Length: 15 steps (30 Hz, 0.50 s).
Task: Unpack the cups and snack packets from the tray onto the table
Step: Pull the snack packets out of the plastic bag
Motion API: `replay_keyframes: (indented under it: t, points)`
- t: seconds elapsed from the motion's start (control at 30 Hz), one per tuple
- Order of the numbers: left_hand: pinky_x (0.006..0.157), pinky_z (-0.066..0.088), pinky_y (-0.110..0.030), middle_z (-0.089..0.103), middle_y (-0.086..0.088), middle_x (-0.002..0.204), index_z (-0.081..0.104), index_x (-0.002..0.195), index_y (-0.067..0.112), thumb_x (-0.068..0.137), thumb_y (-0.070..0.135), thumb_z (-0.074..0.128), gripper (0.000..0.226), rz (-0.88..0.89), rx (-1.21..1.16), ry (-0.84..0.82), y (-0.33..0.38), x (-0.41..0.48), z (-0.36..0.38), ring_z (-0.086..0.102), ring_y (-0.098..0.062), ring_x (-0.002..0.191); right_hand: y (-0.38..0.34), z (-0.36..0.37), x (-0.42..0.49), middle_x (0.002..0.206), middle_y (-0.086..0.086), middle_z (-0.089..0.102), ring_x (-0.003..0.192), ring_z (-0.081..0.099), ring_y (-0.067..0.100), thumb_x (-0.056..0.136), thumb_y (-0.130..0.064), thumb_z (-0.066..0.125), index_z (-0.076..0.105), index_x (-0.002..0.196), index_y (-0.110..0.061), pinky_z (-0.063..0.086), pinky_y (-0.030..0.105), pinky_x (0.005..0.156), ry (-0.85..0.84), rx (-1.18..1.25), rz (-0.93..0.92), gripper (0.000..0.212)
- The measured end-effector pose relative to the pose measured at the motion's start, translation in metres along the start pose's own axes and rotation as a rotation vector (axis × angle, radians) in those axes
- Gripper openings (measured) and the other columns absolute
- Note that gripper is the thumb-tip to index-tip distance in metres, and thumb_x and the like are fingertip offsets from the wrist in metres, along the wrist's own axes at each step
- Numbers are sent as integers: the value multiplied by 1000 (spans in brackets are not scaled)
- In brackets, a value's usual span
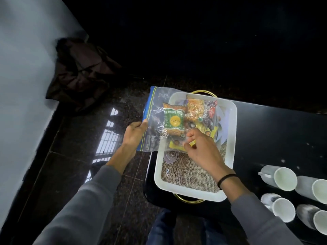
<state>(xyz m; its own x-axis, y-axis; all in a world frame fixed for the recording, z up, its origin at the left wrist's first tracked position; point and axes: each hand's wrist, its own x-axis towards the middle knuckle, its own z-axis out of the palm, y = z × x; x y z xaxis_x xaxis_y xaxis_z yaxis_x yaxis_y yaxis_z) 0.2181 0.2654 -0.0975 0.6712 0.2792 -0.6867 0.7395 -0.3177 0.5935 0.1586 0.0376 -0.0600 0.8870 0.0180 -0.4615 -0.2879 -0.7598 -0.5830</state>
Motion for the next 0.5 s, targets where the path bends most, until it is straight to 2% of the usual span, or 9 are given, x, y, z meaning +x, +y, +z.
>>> replay_keyframes:
  t: [0.03, 0.1, 0.17, 0.23, 0.3, 0.37, 0.43, 0.5]
  points:
    - [97, 49, -33, 70, -3, 116, 65, 130, 5, 99, 41, 61, 48, 11, -42, -7, 2, 3, -2, 64, -22, 110, 0, 0, 0, 112, -7, 66, 56, 52, 1, 99, -26, 63, 57, 114, -20, 55, 30, 58, -2, 1, -1, 17]
    - [100, 54, -50, 75, -18, 113, 71, 120, 4, 98, 34, 65, 37, 25, -140, -13, 3, 4, -4, 69, -34, 109, 0, -1, -1, 113, -7, 67, 58, 54, 2, 100, -26, 62, 58, 117, -20, 55, 30, 58, -5, 12, 0, 19]
    - [96, 55, -59, 75, -27, 107, 75, 106, 5, 96, 27, 70, 26, 58, -180, 7, 5, 1, -4, 70, -34, 97, -2, -3, -4, 113, -6, 67, 63, 62, 10, 100, -25, 62, 58, 116, -19, 61, 37, 65, -6, 15, 0, 18]
    - [90, 59, -52, 77, -22, 94, 76, 90, 12, 92, 24, 75, 12, 112, -193, 44, 5, -7, -3, 68, -30, 86, -5, -9, -9, 112, -5, 67, 71, 67, 15, 100, -25, 62, 58, 116, -18, 61, 39, 69, -14, 16, -4, 18]
    - [85, 59, -52, 78, -20, 87, 76, 79, 20, 90, 23, 78, 11, 144, -211, 47, 6, -22, -1, 70, -30, 82, -11, -17, -14, 109, -4, 68, 76, 66, 12, 100, -25, 62, 60, 116, -18, 57, 27, 66, -2, 51, -24, 18]
    - [81, 61, -54, 80, -13, 82, 77, 75, 24, 90, 22, 77, 15, 172, -244, 16, 8, -43, 2, 76, -27, 79, -20, -28, -20, 106, -5, 69, 79, 67, 7, 100, -27, 63, 62, 115, -17, 53, 16, 63, 23, 129, -51, 18]
    - [76, 60, -46, 80, -3, 76, 78, 75, 30, 91, 20, 76, 19, 232, -273, -41, 13, -70, 8, 75, -15, 73, -33, -38, -27, 105, -5, 70, 86, 68, 4, 99, -30, 65, 65, 113, -16, 58, 16, 69, 55, 211, -76, 19]
    - [83, 59, -55, 77, -19, 85, 76, 79, 25, 93, 18, 73, 16, 270, -329, -124, 18, -99, 14, 72, -23, 82, -46, -49, -35, 109, -3, 70, 92, 66, 2, 98, -32, 66, 67, 115, -15, 55, 11, 72, 82, 275, -92, 24]
